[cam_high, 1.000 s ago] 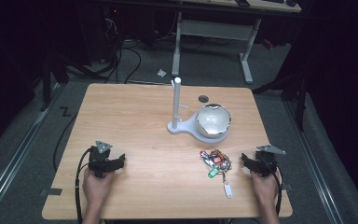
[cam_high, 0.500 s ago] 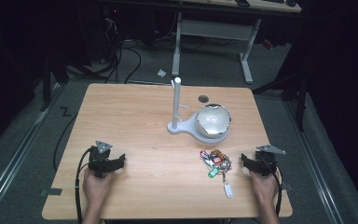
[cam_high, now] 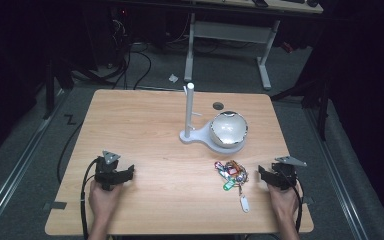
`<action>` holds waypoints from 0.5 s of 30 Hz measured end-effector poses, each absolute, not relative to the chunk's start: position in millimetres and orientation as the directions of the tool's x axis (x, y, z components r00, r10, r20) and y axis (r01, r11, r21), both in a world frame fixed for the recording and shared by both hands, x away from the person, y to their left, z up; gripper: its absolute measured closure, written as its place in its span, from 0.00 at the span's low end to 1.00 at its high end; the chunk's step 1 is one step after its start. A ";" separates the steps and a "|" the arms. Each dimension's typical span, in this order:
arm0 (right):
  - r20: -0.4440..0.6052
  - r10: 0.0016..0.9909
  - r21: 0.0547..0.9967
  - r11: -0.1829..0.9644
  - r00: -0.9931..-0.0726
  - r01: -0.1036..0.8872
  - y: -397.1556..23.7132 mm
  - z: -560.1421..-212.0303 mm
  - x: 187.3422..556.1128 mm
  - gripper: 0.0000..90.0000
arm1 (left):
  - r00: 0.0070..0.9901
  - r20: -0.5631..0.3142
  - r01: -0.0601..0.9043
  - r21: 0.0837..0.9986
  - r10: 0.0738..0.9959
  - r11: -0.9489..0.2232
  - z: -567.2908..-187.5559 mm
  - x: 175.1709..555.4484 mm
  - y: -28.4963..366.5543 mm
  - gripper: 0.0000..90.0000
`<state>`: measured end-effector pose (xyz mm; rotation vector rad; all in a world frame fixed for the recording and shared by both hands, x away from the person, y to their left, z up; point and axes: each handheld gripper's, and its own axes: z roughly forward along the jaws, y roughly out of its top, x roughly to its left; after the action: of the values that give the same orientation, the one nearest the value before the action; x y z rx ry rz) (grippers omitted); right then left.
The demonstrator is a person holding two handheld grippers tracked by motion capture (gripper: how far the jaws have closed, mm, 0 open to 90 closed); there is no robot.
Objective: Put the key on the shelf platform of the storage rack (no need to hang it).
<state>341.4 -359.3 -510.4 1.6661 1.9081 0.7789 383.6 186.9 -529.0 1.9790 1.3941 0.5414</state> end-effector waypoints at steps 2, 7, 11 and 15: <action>0.011 0.988 0.700 0.100 -0.151 0.707 -357.4 -507.9 338.6 0.46 | 0.349 -0.034 0.668 0.709 0.936 -0.224 -529.0 383.5 186.8 0.25; 0.025 0.982 0.724 0.113 -0.189 0.681 -350.1 -501.2 329.7 0.45 | 0.350 -0.033 0.668 0.709 0.936 -0.225 -529.0 383.6 186.8 0.25; 0.038 0.975 0.739 0.120 -0.219 0.663 -341.8 -496.1 322.5 0.44 | 0.350 -0.033 0.668 0.709 0.936 -0.225 -529.0 383.6 186.8 0.25; 0.043 0.966 0.741 0.141 -0.256 0.656 -332.5 -493.0 319.3 0.44 | 0.350 -0.033 0.668 0.709 0.936 -0.224 -529.0 383.5 186.8 0.25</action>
<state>319.3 -332.5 -493.0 1.5509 1.9755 0.9167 383.5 186.8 -529.0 1.9792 1.3941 0.5413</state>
